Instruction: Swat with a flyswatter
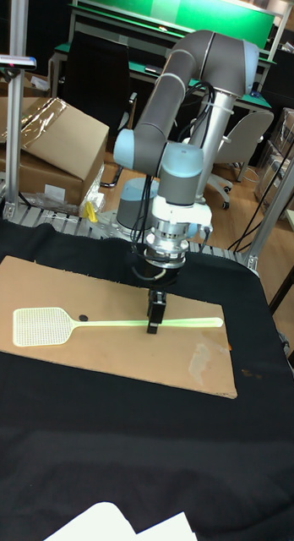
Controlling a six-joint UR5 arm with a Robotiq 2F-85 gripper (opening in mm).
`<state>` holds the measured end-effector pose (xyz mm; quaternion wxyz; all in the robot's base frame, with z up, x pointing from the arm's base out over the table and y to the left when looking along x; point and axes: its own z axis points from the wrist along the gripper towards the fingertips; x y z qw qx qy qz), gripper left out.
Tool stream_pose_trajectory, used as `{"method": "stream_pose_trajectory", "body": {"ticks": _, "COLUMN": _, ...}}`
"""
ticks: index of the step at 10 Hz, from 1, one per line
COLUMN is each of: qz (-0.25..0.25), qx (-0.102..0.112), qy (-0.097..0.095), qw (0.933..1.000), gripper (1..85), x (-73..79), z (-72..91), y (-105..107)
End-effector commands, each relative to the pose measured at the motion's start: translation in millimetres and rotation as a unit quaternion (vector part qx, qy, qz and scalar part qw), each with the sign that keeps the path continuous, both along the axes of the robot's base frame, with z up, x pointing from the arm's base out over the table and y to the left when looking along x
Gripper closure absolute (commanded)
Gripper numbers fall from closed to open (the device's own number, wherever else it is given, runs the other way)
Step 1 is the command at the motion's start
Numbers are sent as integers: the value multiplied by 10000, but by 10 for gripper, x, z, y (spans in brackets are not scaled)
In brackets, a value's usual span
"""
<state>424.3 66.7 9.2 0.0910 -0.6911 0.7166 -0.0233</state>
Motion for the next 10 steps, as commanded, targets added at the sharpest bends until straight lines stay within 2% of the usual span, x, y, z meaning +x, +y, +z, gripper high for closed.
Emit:
{"method": "stream_pose_trajectory", "body": {"ticks": 1, "qz": -44, "qx": 540, "qy": 318, "qw": 9980, "gripper": 233, "x": -182, "z": -26, "y": 228}}
{"method": "stream_pose_trajectory", "body": {"ticks": 2, "qz": -112, "qx": 596, "qy": 522, "qw": 9968, "gripper": 237, "x": -274, "z": -39, "y": 254}}
{"method": "stream_pose_trajectory", "body": {"ticks": 3, "qz": -121, "qx": 581, "qy": 624, "qw": 9963, "gripper": 247, "x": -318, "z": -56, "y": 247}}
{"method": "stream_pose_trajectory", "body": {"ticks": 4, "qz": -55, "qx": 535, "qy": 614, "qw": 9967, "gripper": 247, "x": -316, "z": -72, "y": 233}}
{"method": "stream_pose_trajectory", "body": {"ticks": 8, "qz": -72, "qx": 198, "qy": 372, "qw": 9991, "gripper": 247, "x": -246, "z": -187, "y": 143}}
{"method": "stream_pose_trajectory", "body": {"ticks": 10, "qz": -387, "qx": 94, "qy": 409, "qw": 9984, "gripper": 530, "x": -261, "z": -144, "y": 147}}
